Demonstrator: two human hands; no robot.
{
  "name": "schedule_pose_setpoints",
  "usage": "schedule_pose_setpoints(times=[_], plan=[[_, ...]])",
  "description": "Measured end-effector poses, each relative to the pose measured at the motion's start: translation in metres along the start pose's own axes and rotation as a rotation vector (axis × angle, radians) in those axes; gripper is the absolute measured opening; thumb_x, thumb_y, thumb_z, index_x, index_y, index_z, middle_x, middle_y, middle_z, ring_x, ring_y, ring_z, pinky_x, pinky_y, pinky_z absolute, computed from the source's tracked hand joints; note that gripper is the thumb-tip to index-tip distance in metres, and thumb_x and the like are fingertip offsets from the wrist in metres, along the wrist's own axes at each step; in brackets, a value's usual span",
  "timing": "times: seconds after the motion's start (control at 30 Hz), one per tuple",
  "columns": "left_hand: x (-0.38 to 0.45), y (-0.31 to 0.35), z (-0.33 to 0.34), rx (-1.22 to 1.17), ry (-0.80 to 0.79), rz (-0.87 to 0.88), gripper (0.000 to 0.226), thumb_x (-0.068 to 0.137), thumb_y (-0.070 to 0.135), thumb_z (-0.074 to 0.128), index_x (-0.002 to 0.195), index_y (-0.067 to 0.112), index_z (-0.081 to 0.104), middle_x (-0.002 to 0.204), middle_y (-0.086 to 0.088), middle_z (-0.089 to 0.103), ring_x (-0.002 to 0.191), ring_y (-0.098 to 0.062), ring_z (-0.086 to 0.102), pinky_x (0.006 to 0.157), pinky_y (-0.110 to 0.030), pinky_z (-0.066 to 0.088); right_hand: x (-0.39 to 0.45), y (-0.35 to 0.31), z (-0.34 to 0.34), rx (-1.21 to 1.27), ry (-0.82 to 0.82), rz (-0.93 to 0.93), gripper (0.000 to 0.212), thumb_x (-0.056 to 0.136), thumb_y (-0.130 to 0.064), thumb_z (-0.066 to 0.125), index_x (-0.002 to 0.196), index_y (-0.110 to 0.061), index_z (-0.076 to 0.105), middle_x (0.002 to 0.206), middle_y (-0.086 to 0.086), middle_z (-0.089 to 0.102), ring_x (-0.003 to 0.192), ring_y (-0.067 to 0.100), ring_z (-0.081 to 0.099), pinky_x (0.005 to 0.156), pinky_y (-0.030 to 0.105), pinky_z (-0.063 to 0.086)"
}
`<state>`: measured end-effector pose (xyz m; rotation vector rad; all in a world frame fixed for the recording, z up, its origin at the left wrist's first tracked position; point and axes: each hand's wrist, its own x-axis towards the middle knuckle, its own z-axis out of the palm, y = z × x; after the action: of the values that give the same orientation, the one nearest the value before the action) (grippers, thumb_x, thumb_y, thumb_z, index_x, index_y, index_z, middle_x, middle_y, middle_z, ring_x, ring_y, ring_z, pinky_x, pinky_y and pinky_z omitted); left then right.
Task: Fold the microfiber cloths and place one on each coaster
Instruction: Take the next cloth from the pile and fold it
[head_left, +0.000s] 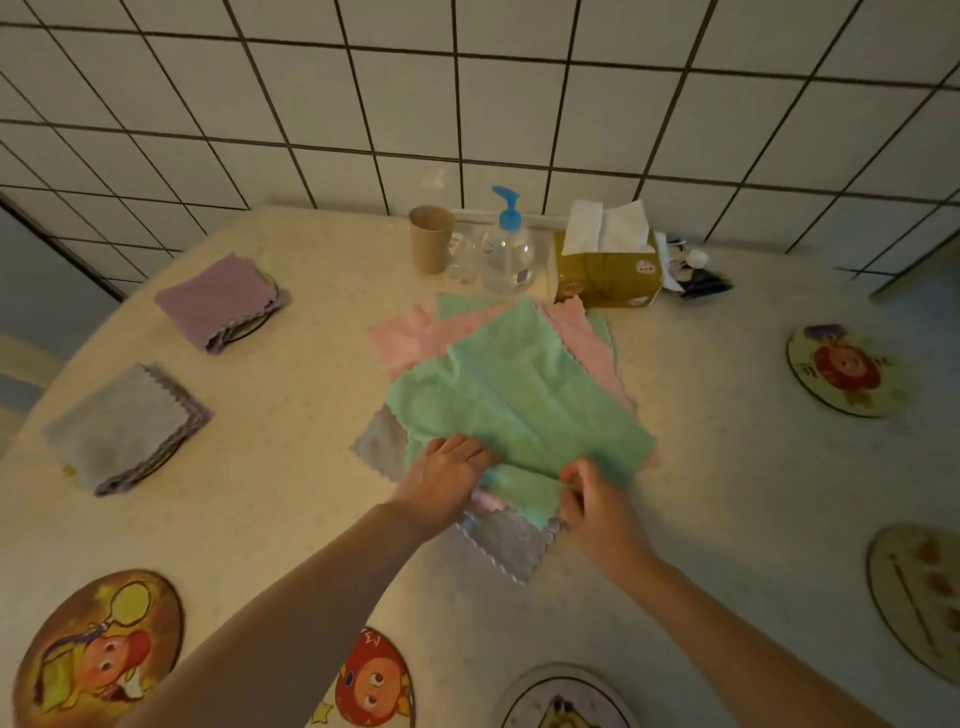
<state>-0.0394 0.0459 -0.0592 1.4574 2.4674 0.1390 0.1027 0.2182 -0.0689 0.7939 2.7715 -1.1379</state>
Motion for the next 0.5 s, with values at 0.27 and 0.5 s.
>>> schedule_pose_setpoints(times=[0.27, 0.5], plan=[[0.023, -0.008, 0.003, 0.124, 0.107, -0.028, 0.044, 0.053, 0.026, 0.082, 0.095, 0.025, 0.069, 0.089, 0.006, 0.064, 0.083, -0.022, 0.064, 0.069, -0.033, 0.048, 0.007, 0.009, 0.001, -0.138, -0.078, -0.152, 0.024, 0.083, -0.006, 0.055, 0.103, -0.019, 0.054, 0.098, -0.003, 0.043, 0.067, 0.012, 0.051, 0.064, 0.030, 0.043], [0.033, -0.009, -0.003, 0.019, 0.020, -0.084, 0.036, 0.089, 0.023, 0.052, 0.125, 0.025, 0.054, 0.121, 0.005, 0.056, 0.116, -0.021, 0.046, 0.094, -0.036, 0.029, 0.013, -0.004, 0.008, -0.354, 0.156, -0.220, 0.017, 0.078, -0.037, 0.066, 0.081, -0.022, 0.059, 0.108, 0.003, 0.051, 0.086, 0.025, 0.054, 0.066, 0.038, 0.050]])
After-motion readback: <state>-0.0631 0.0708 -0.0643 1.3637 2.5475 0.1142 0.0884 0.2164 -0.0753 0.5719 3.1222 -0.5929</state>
